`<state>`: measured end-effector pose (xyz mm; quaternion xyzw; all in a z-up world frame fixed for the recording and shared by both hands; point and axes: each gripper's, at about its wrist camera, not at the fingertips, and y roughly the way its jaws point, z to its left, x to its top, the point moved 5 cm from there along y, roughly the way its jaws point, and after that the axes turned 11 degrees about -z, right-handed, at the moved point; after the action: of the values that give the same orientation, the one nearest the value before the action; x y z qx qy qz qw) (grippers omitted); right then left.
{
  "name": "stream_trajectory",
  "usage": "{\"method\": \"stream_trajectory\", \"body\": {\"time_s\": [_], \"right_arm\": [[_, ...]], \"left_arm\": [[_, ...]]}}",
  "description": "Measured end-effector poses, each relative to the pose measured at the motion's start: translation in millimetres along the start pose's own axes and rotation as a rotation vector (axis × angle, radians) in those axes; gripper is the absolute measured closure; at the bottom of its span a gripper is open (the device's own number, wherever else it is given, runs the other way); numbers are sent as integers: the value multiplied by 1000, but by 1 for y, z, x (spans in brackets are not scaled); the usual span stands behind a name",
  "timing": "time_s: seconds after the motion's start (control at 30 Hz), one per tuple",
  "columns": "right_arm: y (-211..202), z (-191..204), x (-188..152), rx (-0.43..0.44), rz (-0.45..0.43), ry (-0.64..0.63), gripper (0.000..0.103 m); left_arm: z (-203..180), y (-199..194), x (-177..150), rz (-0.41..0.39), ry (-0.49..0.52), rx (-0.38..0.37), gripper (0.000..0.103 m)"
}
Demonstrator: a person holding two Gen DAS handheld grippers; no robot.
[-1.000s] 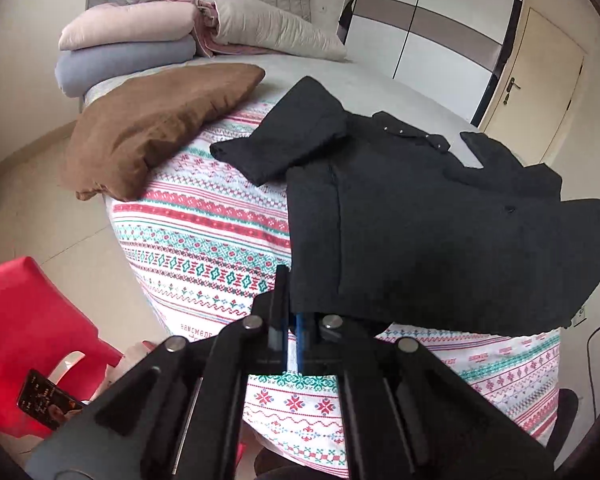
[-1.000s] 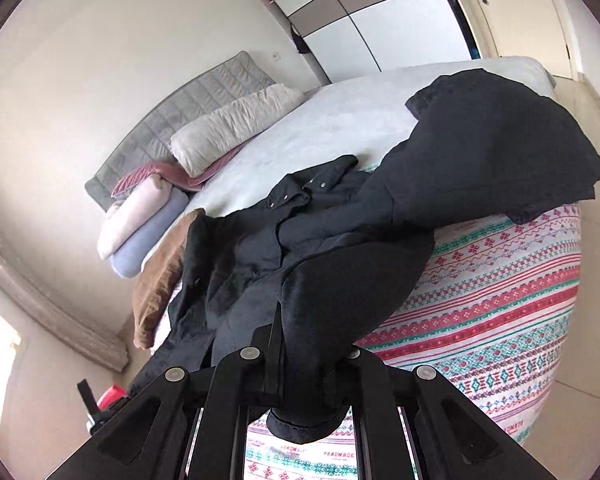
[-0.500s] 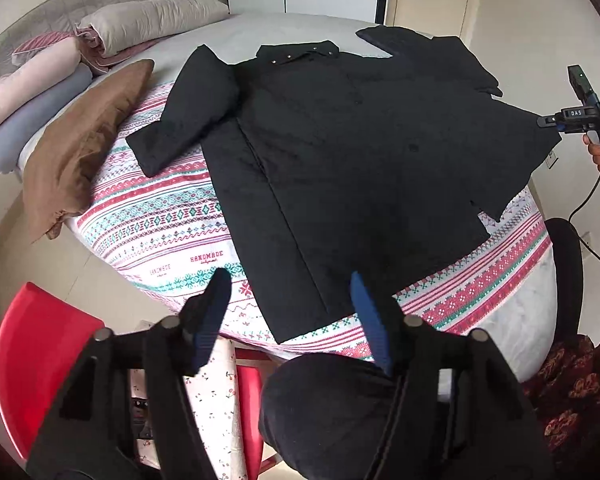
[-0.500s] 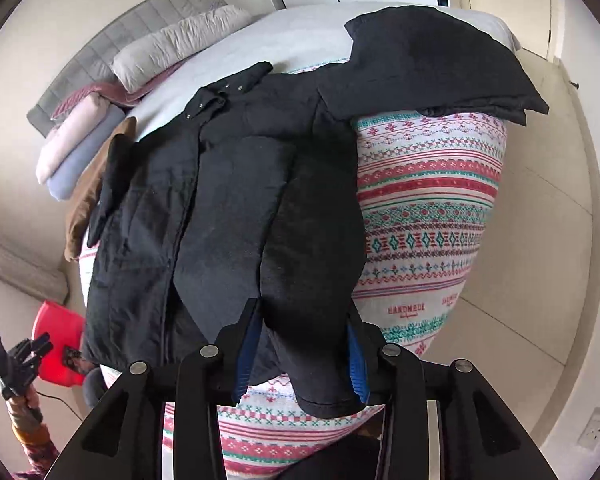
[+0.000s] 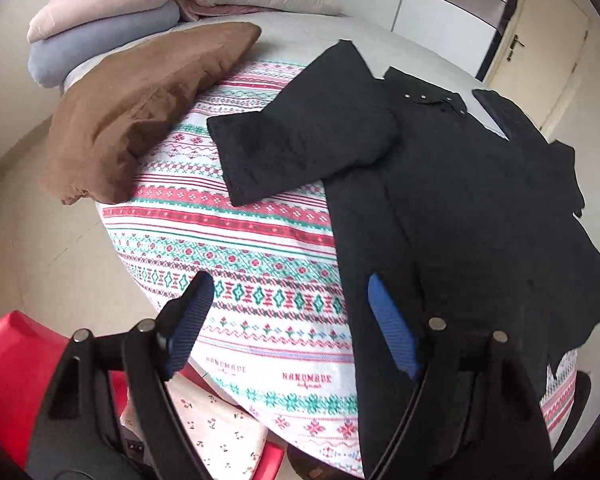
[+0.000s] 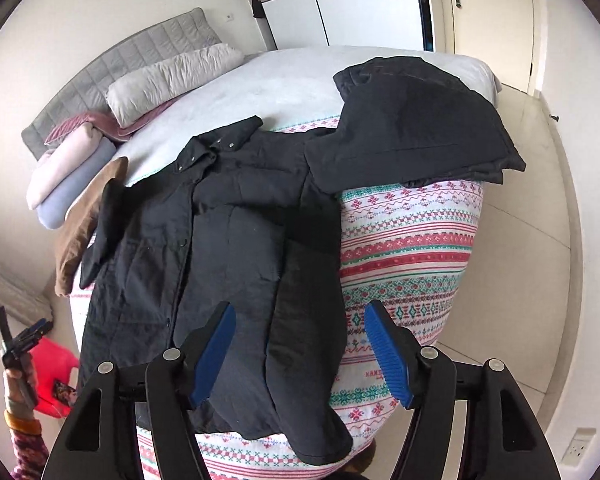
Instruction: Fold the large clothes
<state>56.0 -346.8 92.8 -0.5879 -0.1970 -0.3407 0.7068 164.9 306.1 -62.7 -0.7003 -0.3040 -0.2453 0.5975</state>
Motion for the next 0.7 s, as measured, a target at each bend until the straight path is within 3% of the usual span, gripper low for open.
{"method": "stream_trajectory", "body": {"time_s": [0.17, 0.33, 0.4, 0.43, 0.47, 0.5, 0.57, 0.7], "right_arm": [[39, 41, 7, 34, 39, -49, 35], [80, 79, 14, 69, 66, -94, 35], [96, 90, 14, 76, 82, -109, 35], [105, 95, 13, 77, 94, -114, 35], [113, 99, 12, 76, 106, -119, 35], [120, 103, 12, 72, 117, -126, 35], [132, 109, 10, 58, 136, -144, 35], [144, 119, 11, 33, 149, -186, 35]], "left_arm": [[47, 76, 25, 28, -209, 18, 23], [65, 132, 43, 50, -275, 34, 29], [70, 153, 46, 79, -296, 21, 45], [72, 161, 50, 79, -311, 13, 49], [72, 166, 54, 73, -320, 7, 62], [70, 168, 58, 76, -319, 8, 78], [63, 162, 73, 58, -264, 66, 90], [48, 105, 131, -155, -75, 209, 92]]}}
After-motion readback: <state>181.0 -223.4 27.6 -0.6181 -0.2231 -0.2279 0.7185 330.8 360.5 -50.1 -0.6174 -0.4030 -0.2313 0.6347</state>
